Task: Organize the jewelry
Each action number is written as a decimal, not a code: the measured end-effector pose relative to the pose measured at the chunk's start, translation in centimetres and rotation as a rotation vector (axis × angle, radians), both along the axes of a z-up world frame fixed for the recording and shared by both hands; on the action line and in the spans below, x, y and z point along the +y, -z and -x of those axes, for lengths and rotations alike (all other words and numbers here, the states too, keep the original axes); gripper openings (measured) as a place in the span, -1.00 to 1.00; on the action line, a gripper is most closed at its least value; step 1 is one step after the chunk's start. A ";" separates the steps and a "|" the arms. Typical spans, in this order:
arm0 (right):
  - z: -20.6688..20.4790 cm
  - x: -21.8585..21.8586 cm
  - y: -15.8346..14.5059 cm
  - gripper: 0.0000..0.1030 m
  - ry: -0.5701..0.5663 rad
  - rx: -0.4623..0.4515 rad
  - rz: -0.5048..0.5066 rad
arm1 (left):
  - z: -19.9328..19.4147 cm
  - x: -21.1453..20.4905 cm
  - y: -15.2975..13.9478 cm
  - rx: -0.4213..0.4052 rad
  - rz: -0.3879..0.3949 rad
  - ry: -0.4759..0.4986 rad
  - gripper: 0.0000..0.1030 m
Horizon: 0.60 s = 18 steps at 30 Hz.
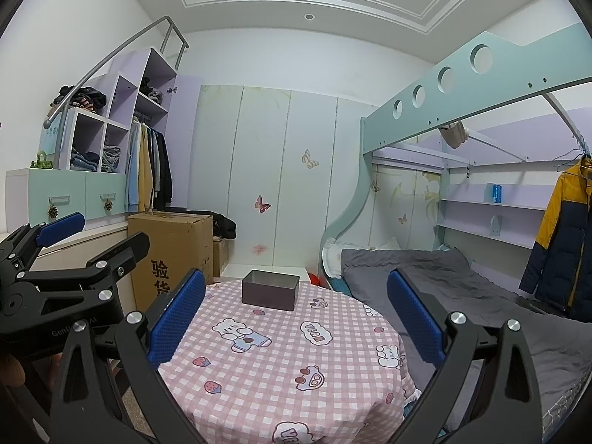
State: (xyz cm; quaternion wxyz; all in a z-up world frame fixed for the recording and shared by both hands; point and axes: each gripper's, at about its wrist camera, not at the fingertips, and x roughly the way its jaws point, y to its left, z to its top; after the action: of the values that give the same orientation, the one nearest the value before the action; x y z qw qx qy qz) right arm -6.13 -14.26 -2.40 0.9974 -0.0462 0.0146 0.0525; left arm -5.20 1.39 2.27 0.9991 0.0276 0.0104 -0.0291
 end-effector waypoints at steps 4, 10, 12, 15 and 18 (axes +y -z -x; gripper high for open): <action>0.0 0.0 0.1 0.84 0.001 0.001 -0.001 | 0.0 0.0 0.0 0.001 0.000 0.000 0.87; 0.0 0.0 0.1 0.84 0.001 0.002 -0.001 | -0.1 0.0 0.0 0.003 0.000 0.000 0.87; 0.0 0.0 0.1 0.84 0.001 0.002 -0.001 | -0.2 0.1 0.1 0.004 -0.001 -0.003 0.87; 0.1 0.1 0.1 0.84 0.003 0.005 -0.002 | -0.2 0.1 0.1 0.004 -0.001 -0.003 0.87; -0.1 0.1 0.1 0.84 0.002 0.005 -0.002 | -0.3 0.2 0.2 0.005 -0.002 -0.006 0.87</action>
State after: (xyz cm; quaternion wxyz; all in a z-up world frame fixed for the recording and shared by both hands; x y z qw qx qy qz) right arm -6.08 -14.20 -2.51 0.9975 -0.0452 0.0173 0.0517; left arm -4.90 1.64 2.10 0.9992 0.0284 0.0131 -0.0262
